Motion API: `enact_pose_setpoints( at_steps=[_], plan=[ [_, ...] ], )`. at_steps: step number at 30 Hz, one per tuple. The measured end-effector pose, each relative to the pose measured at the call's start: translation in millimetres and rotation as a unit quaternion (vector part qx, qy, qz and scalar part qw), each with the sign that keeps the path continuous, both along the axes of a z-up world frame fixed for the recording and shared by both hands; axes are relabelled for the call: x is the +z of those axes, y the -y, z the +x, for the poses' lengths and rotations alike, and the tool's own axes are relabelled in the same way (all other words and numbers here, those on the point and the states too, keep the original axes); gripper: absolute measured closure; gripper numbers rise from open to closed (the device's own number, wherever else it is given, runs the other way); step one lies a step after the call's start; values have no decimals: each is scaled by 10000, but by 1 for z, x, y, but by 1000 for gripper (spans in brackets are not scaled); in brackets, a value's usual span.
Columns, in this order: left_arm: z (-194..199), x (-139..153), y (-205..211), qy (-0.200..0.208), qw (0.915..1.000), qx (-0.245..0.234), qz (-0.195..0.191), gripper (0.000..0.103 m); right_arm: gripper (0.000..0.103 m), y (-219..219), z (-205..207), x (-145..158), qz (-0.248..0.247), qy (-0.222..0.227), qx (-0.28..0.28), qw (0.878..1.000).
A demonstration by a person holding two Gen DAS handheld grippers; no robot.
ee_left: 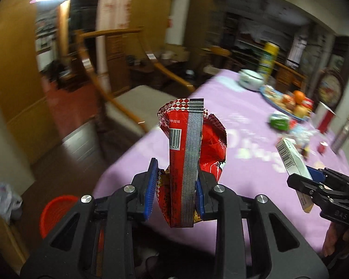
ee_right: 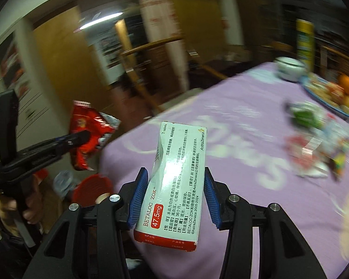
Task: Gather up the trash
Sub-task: 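Carry the box and the snack bag in both tools over the red basket, then open the left tool to drop the bag while the right tool releases the box into the basket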
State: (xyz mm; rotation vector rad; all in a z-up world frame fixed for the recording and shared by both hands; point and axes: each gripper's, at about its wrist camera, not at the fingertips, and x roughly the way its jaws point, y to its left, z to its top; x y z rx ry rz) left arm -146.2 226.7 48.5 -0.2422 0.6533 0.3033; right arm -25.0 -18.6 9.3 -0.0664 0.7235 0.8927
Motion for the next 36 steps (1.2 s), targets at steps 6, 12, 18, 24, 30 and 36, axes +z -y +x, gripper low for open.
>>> enact_pose_setpoints(
  at_steps=[6, 12, 18, 24, 30, 36],
  plan=[
    [-60, -25, -66, -274, 9950, 946, -166, 73, 56, -100, -45, -5, -170, -108, 1220, 9923],
    [-105, -65, -127, -663, 9827, 1663, -476, 73, 56, -194, -90, -35, -592, -403, 2255, 9716],
    [-127, -126, -180, -1209, 9648, 2106, -1014, 73, 56, -272, -110, -89, -1219, -968, 2637, 9520],
    [-133, -176, -207, -1645, 9467, 2380, -1414, 73, 56, -318, -109, -129, -1547, -1388, 2661, 9413],
    [-132, -210, -215, -1929, 9362, 2454, -1616, 73, 56, -349, -106, -160, -1749, -1768, 2696, 9303],
    [-129, -232, -225, -2160, 9269, 2552, -1705, 72, 55, -373, -111, -186, -1831, -2060, 2708, 9223]
  ],
)
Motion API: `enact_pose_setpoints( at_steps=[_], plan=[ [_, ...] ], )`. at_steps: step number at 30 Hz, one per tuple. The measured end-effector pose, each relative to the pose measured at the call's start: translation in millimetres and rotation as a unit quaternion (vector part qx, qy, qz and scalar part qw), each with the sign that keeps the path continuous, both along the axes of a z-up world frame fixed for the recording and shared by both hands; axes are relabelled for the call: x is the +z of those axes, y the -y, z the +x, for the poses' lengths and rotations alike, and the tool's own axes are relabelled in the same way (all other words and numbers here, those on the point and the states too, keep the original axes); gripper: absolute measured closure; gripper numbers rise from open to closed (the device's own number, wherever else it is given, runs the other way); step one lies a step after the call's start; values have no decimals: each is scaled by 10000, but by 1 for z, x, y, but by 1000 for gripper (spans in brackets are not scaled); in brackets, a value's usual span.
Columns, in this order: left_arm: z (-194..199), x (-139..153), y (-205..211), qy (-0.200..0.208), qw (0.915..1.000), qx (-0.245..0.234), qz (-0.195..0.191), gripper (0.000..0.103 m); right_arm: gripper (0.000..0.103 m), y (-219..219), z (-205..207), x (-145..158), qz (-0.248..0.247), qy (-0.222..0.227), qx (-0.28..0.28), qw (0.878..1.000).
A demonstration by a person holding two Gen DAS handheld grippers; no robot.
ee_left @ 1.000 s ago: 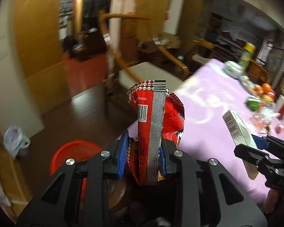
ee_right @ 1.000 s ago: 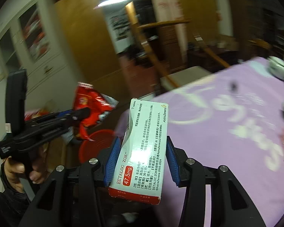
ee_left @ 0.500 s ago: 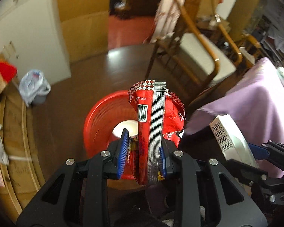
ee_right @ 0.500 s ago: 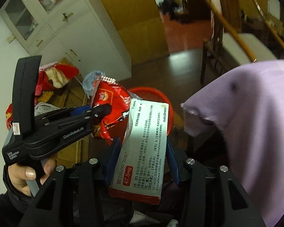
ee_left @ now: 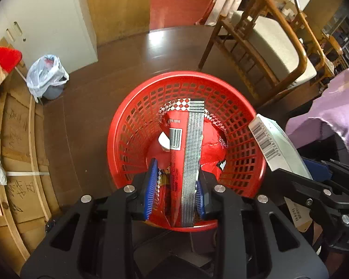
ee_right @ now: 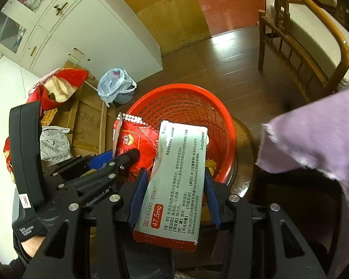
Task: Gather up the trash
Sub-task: 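Open the left tool to drop the bag while the right tool releases the box into the basket, then move both empty tools back over the table toward the remaining trash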
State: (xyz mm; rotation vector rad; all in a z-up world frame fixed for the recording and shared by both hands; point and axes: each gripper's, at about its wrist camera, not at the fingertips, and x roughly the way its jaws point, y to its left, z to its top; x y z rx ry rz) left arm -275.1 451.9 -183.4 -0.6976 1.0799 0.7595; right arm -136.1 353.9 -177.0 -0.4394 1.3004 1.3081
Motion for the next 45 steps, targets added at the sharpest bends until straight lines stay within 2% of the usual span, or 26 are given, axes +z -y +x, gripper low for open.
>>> enact_pose_setpoints(
  at_steps=[2, 4, 6, 13, 20, 29, 31, 35, 39, 45],
  plan=[
    [2, -2, -2, -52, 10000, 33, -55, 70, 54, -4, 3, -5, -4, -103, -34, 9999],
    [1, -1, -3, -42, 10000, 52, -30, 69, 47, -6, 6, -9, 25, -175, -101, 9998],
    [2, 4, -2, -79, 9999, 71, 113, 62, 40, -6, 6, -7, 118, -202, -117, 9997],
    [0, 19, -2, -12, 9993, 181, 314, 48, 40, 6, 12, 10, 285, -127, -143, 9994],
    [0, 26, 1, -58, 9992, 206, 348, 45, 40, 29, 19, 38, 572, -3, -218, 9981],
    [10, 62, 20, 207, 9977, 66, 635, 36, 38, 79, 26, 87, 1072, 284, -393, 9931],
    [17, 72, 29, 319, 9971, -38, 692, 32, 37, 94, 30, 98, 1179, 400, -484, 9910],
    [36, 91, 56, 468, 9943, -424, 862, 31, 34, 133, 41, 117, 1377, 658, -764, 9853],
    [54, 112, 84, 660, 9895, -800, 1008, 30, 22, 178, 57, 134, 1456, 944, -1206, 9774],
    [84, 147, 136, 1015, 9762, -1521, 1167, 21, 13, 243, 77, 155, 1596, 1364, -1806, 9609]
  ],
)
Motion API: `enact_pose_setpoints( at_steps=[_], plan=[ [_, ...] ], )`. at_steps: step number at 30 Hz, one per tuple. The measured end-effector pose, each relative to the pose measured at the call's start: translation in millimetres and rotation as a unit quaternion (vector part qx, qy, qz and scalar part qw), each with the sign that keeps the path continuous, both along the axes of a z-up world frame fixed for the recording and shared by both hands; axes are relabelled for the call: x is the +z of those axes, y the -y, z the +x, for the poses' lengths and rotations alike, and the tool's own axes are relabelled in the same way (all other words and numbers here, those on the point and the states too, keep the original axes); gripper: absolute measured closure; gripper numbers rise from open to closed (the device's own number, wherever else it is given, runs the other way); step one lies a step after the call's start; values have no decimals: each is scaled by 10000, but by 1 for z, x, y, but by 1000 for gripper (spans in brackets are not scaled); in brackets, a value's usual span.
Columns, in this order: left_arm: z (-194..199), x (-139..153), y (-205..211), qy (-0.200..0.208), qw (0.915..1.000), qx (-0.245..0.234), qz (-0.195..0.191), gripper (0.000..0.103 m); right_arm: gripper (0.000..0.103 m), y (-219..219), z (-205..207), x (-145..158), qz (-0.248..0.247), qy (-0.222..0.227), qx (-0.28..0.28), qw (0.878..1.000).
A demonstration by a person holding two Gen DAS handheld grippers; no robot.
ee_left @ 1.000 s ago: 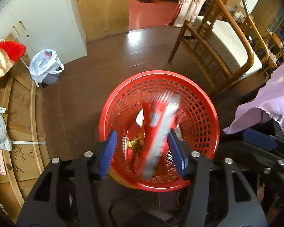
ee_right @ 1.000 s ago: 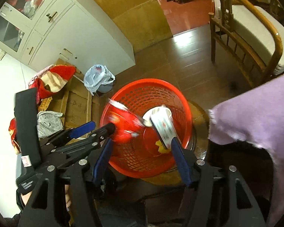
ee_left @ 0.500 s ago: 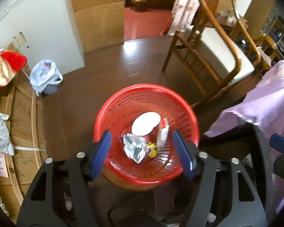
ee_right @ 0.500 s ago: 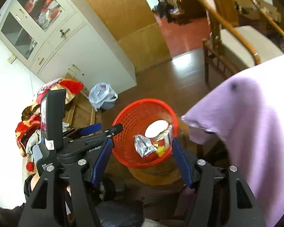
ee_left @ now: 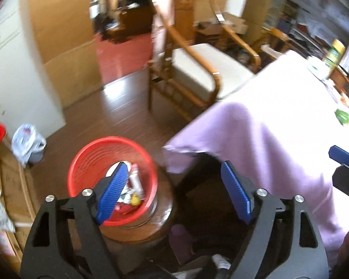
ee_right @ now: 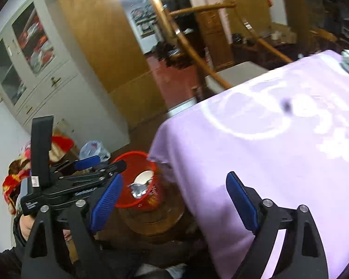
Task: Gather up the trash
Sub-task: 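Move both empty tools back over the table toward the remaining trash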
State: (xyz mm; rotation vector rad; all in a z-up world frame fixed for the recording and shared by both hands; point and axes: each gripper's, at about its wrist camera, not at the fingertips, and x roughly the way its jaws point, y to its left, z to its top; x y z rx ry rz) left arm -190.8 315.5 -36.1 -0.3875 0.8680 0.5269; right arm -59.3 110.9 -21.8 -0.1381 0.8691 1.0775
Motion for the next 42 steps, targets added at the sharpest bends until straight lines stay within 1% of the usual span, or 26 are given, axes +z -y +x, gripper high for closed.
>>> enact_pose_setpoints(
  at_steps=[5, 10, 11, 13, 18, 22, 25, 27, 30, 33, 37, 40, 42],
  plan=[
    [29, 22, 52, 173, 9976, -626, 244, 17, 10, 60, 20, 10, 49, 214, -585, 9980],
    [59, 38, 99, 307, 9917, -1166, 443, 16, 9, 118, 46, 16, -66, 422, -1287, 9908],
    [65, 41, 106, 347, 9907, -1218, 495, 16, 7, 131, 53, 17, -89, 462, -1447, 9884],
    [78, 49, 124, 453, 9872, -1405, 599, 15, 6, 155, 66, 20, -102, 530, -1773, 9827],
    [114, 67, 166, 584, 9776, -1874, 763, 14, 6, 223, 103, 32, -9, 640, -2618, 9630],
    [145, 84, 203, 739, 9666, -2246, 984, 14, 6, 257, 120, 39, 18, 766, -3058, 9490],
    [168, 93, 229, 849, 9590, -2480, 1081, 13, 6, 283, 135, 37, 89, 705, -3367, 9389],
    [179, 96, 244, 891, 9543, -2632, 1096, 13, 6, 300, 146, 32, 146, 612, -3583, 9315],
    [194, 94, 269, 874, 9460, -2893, 1173, 13, 6, 316, 157, 22, 128, 471, -3801, 9237],
    [212, 85, 291, 755, 9388, -3129, 1223, 13, 6, 327, 164, 13, 75, 353, -3917, 9194],
    [229, 74, 308, 643, 9340, -3314, 1167, 13, 6, 339, 175, -3, 113, 114, -4052, 9141],
    [240, 66, 318, 585, 9299, -3442, 1158, 13, 6, 348, 180, -10, 120, 12, -4135, 9104],
    [245, 62, 322, 558, 9281, -3500, 1140, 13, 6, 354, 181, -14, 143, -35, -4235, 9058]
  ],
)
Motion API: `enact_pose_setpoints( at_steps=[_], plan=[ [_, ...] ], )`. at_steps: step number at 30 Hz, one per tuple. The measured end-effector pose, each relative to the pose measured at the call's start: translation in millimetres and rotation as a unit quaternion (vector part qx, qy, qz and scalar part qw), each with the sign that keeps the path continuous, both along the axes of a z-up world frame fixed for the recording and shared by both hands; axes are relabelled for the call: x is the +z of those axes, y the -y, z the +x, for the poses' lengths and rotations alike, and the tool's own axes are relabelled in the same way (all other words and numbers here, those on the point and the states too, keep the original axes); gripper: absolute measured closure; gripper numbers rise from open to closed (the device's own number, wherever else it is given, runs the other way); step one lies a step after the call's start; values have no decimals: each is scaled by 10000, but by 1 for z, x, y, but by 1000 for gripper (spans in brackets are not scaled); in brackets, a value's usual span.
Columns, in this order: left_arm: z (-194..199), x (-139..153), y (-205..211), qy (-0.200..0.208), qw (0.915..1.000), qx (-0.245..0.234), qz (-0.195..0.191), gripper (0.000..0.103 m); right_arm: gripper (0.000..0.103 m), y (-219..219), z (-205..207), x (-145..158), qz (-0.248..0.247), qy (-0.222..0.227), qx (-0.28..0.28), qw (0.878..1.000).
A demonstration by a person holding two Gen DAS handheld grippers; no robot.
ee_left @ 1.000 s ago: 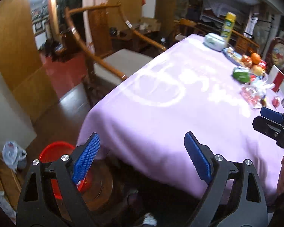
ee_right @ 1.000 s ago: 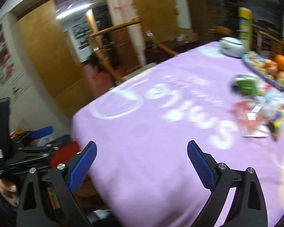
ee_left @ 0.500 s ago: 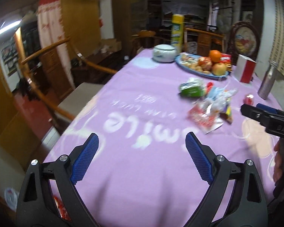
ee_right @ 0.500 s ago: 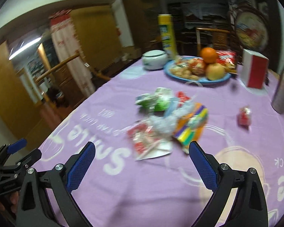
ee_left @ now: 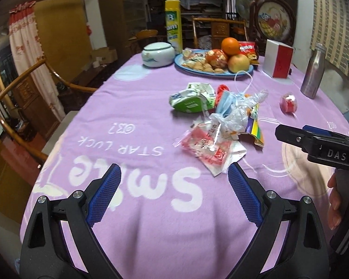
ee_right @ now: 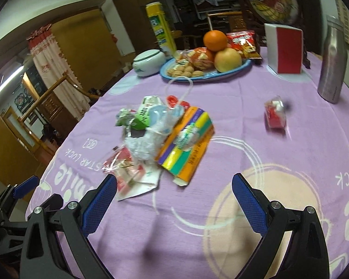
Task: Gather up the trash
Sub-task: 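Move both empty tools back over the table toward the remaining trash, then lower the left tool onto the clear pastry packet and grasp it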
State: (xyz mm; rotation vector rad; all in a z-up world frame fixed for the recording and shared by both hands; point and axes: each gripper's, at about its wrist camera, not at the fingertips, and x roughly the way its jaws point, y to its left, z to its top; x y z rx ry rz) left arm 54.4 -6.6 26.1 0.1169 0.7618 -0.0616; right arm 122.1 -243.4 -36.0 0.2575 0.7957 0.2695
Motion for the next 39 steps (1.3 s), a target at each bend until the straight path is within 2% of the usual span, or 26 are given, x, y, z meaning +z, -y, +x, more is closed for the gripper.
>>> enact_pose_setpoints(
  at_steps=[9, 13, 19, 24, 29, 32, 39],
  plan=[
    [28, -12, 13, -259, 9992, -266, -172, 13, 6, 14, 6, -6, 90, -140, -264, 9995],
    [39, -19, 21, -431, 9955, -749, -394, 10, 6, 18, 9, -10, 165, -236, -314, 9991],
    [58, -31, 29, -620, 9932, -952, -237, 10, 6, 17, 12, -14, 197, -343, -296, 9988],
    [71, -41, 34, -739, 9930, -916, -44, 10, 6, 17, 10, -13, 233, -349, -261, 9988],
    [87, -50, 41, -885, 9911, -990, -8, 10, 6, 17, 10, -13, 299, -361, -226, 9986],
    [96, -57, 43, -1000, 9911, -879, 45, 10, 6, 17, 10, -13, 312, -375, -236, 9985],
    [101, -58, 28, -1069, 9920, -586, -335, 11, 6, 17, 10, -14, 363, -375, -229, 9984]
  ],
)
